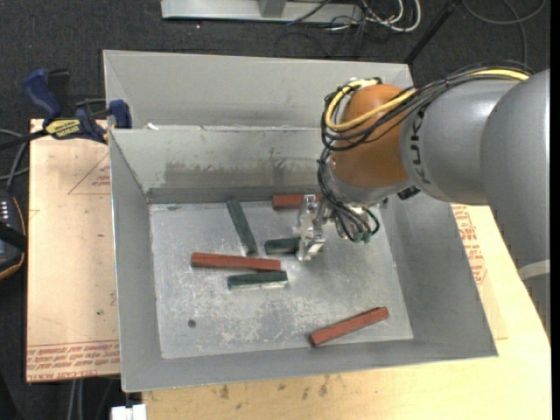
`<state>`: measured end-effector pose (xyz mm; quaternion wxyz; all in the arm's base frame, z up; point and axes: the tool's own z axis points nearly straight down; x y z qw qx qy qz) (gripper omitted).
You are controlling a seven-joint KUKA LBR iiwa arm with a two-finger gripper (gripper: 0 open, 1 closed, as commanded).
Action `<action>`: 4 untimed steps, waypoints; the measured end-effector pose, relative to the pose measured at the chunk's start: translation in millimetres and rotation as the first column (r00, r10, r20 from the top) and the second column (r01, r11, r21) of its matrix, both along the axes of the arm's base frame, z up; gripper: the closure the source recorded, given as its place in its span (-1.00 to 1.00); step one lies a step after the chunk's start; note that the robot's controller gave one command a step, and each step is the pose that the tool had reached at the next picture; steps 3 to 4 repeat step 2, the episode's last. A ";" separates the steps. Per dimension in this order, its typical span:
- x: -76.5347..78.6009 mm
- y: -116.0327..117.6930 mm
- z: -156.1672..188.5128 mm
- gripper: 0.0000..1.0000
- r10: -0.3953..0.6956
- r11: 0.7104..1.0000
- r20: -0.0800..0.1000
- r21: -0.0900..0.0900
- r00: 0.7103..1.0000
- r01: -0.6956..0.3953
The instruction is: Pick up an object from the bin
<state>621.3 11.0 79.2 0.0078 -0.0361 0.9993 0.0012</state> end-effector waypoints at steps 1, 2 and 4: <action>0.0 0.0 0.0 1.00 0.000 1.000 0.000 0.000 1.000 0.000; -5.3 8.7 140.2 1.00 0.014 1.000 -0.011 -0.002 1.000 -0.014; -5.3 8.7 140.2 1.00 0.014 1.000 -0.011 -0.002 1.000 -0.014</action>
Offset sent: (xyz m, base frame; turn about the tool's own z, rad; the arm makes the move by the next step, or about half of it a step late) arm -0.0064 0.0083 0.1398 -0.0133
